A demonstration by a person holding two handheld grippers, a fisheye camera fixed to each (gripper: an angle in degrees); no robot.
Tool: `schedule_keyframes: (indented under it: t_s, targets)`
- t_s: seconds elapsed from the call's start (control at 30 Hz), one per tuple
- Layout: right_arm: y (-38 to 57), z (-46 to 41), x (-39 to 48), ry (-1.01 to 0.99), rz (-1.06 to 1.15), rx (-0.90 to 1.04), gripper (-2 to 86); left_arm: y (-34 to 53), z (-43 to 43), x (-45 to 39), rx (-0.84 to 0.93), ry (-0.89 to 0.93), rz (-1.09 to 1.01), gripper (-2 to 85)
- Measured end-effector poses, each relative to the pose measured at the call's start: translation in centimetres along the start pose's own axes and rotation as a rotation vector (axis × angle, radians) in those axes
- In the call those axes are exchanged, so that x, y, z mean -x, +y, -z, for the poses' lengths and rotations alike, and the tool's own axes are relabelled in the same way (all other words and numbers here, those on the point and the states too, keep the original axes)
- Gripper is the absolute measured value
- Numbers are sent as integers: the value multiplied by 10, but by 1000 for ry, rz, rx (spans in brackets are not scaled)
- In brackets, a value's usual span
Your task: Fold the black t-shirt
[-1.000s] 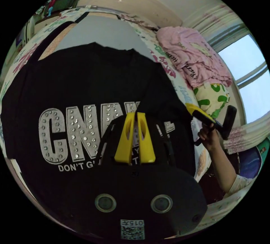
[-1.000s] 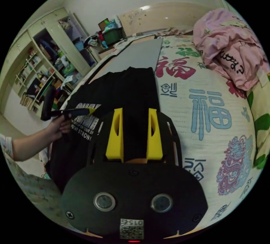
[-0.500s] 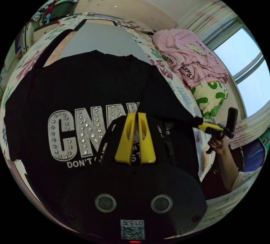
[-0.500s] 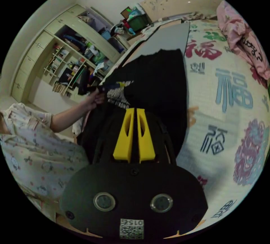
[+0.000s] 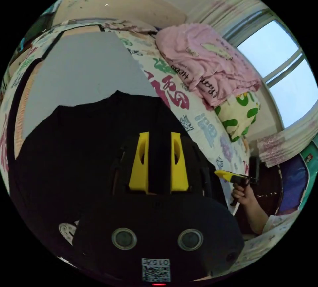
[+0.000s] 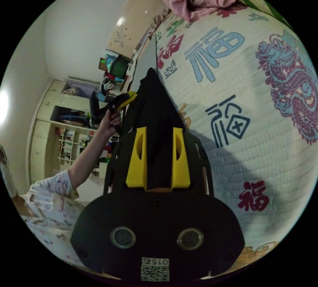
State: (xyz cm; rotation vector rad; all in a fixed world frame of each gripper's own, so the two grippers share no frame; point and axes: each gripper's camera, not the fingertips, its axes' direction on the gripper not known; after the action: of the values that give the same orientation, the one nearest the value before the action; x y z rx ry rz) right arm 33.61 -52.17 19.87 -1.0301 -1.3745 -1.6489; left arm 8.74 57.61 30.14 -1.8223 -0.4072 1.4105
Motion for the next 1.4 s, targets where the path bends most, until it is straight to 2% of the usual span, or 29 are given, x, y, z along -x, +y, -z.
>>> schedule_keyframes:
  t_s: [0.2,0.37,0.5,0.6,0.67,0.77,0.83,0.9,0.93,1.0,1.1,1.23,1.3,1.4]
  targets:
    - [26,21,-28,121,-38,-33,29,-44,-56,-80,106,-111,-135,28]
    - [72,49,-43,200,-46,-162,6,-50,-77,-122,74,-163,-174,28]
    - [132,60,-41,313,36,-172,12,-25,-70,-128,18,-241,-69,69]
    - [211,82,-28,380,174,-212,15,29,-29,-128,-85,-309,-37,51]
    - [265,89,-18,397,239,-207,12,81,-6,-135,-108,-244,-117,28]
    - [349,77,1,466,302,-153,7,185,14,-139,-46,62,-185,0]
    - [391,57,10,503,309,-97,3,271,12,-128,14,344,-38,-5]
    - [440,18,20,517,341,-7,-1,332,-2,-116,47,553,134,-7]
    - [451,7,23,523,351,14,-2,371,-15,-107,43,691,263,-8]
    - [491,-39,34,553,375,121,-5,423,-34,-98,10,856,439,-8]
    - [543,-96,54,634,482,240,-8,472,-56,-97,-19,937,545,-9]
    - [604,-151,66,822,589,291,-10,517,-96,-98,1,1096,712,-9]
    - [641,-178,67,903,632,305,-10,524,-93,-106,-43,1037,710,-9]
    - [686,-207,62,975,696,343,-10,532,-96,-116,-30,1062,760,-9]
